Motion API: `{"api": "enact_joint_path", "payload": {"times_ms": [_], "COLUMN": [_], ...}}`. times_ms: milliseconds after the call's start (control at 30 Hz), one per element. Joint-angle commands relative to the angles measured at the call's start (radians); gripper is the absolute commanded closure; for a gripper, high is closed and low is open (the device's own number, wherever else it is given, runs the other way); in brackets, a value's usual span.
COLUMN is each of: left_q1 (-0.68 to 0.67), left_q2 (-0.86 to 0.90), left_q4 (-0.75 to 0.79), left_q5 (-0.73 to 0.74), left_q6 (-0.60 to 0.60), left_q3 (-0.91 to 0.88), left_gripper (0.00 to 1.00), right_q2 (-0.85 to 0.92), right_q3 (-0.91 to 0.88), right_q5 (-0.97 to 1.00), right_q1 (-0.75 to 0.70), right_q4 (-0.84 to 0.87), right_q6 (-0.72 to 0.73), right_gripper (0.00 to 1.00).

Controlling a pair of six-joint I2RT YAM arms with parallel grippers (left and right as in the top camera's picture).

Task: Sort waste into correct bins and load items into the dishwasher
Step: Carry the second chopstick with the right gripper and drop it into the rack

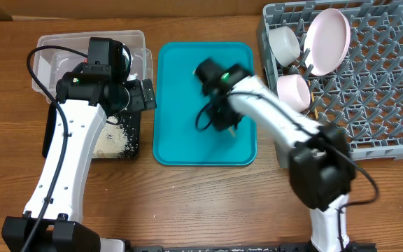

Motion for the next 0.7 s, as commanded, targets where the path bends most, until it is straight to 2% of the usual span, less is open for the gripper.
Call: {"api": "enact_joint_path", "payload": {"times_ms": [0, 133, 267, 667], "left_q1": [-0.003, -0.003, -0.003, -0.003], "left_q2": [0.003, 0.003, 0.003, 0.003], "left_q4": [0.003, 0.003, 0.003, 0.003], "left_q5": [-0.010, -0.010, -0.010, -0.010], "left_q6": [-0.010, -0.010, -0.010, -0.010], "left_q3": [0.021, 0.021, 0.021, 0.021], "left_gripper": [0.00, 0.00, 0.00, 0.00], "right_q2": [-0.179, -0.271, -0.284, -0.283], "right_q3": [0.076, 0.076, 0.066, -0.164], "right_q5": [0.050, 0.049, 0.048, 0.046], "right_q1": [-0.101, -0.246, -0.377, -0.575], "right_q4": [-0.034, -0.079, -0.141, -0.188], "right_q6": [0.032, 0.032, 0.028, 0.024], "right_gripper": [0.96, 0.96, 0.96, 0.96]}}
